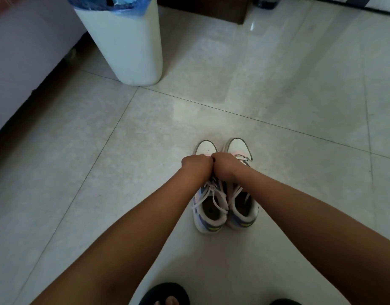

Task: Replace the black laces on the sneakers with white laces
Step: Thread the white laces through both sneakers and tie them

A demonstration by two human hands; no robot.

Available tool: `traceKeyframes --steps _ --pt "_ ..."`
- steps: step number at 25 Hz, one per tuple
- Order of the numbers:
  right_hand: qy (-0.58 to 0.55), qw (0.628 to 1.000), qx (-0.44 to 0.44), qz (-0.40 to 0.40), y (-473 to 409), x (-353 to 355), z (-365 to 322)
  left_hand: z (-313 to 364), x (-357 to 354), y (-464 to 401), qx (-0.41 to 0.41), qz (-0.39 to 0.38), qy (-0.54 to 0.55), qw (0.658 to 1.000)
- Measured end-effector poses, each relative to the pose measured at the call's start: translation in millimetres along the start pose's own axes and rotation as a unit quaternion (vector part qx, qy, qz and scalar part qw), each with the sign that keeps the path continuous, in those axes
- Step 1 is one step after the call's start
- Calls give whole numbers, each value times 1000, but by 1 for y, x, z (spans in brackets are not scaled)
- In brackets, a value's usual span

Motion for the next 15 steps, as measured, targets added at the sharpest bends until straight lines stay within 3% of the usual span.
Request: traceKeyframes --steps 4,8,12,15 --pt "-55 997 36 31 14 1 15 -11 9 15 -67 71 163 982" --pt "-79 996 9 31 18 -3 27 -32 11 32 -31 138 301 943" --pt "-58 998 -23 8 14 -6 22 -33 -1 30 48 107 346 931" --pt "13 1000 -17 -10 6 -6 15 -28 -10 23 77 52 282 955"
Point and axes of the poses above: each hand's wrist, its own y-axis away from the middle knuckle, its own x-axis out of the back of the hand, z = x × y, the point moved 10 cm from there along -y, towards the middle knuckle, and after that the axes turned 9 degrees about y, right-handed, at the moved point
